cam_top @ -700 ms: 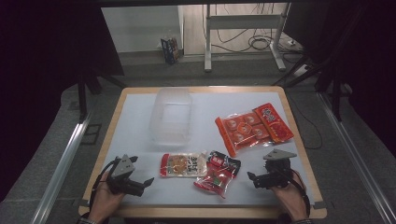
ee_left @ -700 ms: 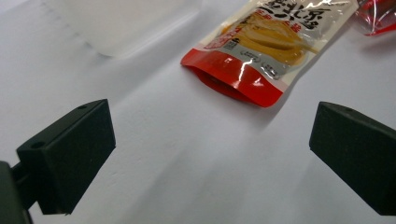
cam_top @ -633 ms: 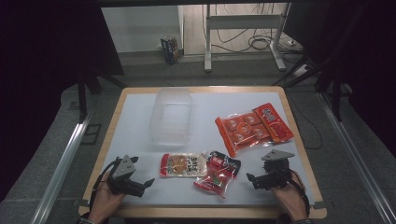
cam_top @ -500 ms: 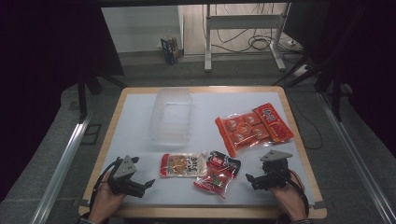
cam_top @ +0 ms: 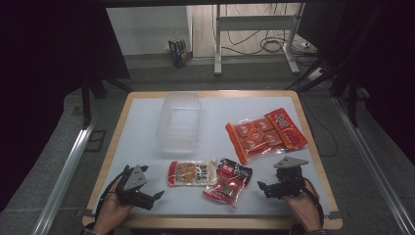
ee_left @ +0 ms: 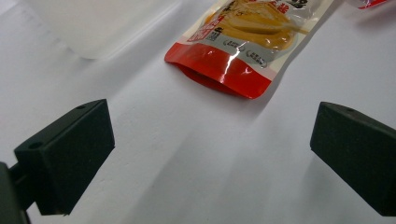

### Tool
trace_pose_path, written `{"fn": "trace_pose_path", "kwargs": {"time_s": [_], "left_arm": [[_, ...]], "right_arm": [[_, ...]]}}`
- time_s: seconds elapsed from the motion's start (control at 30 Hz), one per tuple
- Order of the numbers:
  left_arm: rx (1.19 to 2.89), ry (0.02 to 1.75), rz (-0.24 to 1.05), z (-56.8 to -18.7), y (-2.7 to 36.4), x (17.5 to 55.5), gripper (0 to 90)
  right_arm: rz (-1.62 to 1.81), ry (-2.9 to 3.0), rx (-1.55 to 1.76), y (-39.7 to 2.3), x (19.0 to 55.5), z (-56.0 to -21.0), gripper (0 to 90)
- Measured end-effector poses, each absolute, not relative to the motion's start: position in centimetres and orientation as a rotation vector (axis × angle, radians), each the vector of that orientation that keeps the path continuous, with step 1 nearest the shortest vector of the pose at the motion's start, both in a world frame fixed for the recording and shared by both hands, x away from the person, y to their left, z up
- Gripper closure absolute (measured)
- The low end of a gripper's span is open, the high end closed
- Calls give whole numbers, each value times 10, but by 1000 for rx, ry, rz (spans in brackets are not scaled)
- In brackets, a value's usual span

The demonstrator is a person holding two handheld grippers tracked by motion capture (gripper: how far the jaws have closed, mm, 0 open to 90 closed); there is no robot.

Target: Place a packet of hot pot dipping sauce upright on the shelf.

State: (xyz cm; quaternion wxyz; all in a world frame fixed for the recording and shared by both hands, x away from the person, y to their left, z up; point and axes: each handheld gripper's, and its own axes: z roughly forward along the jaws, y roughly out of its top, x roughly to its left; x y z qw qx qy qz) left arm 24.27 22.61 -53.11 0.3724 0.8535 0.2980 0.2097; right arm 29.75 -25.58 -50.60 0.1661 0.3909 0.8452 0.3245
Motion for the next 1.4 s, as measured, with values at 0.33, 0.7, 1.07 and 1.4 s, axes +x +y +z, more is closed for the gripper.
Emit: {"fn": "trace_pose_path", "kwargs": {"time_s": [0.33,0.7,1.07,1.4], "left_arm": [[2191,773,537,-531,226,243,0],[2144,747,512,-529,228,242,4],[2153,728,531,-530,227,241,3],[2169,711,538,-531,225,241,0]], "right_arm": [[933,2388,1130,-258,298,-505,0],[934,2352,1138,-264,302,-505,0],[928,2316,1092,-266,308,-504,0],[999,2294,1117,-272,316,-502,0]]}}
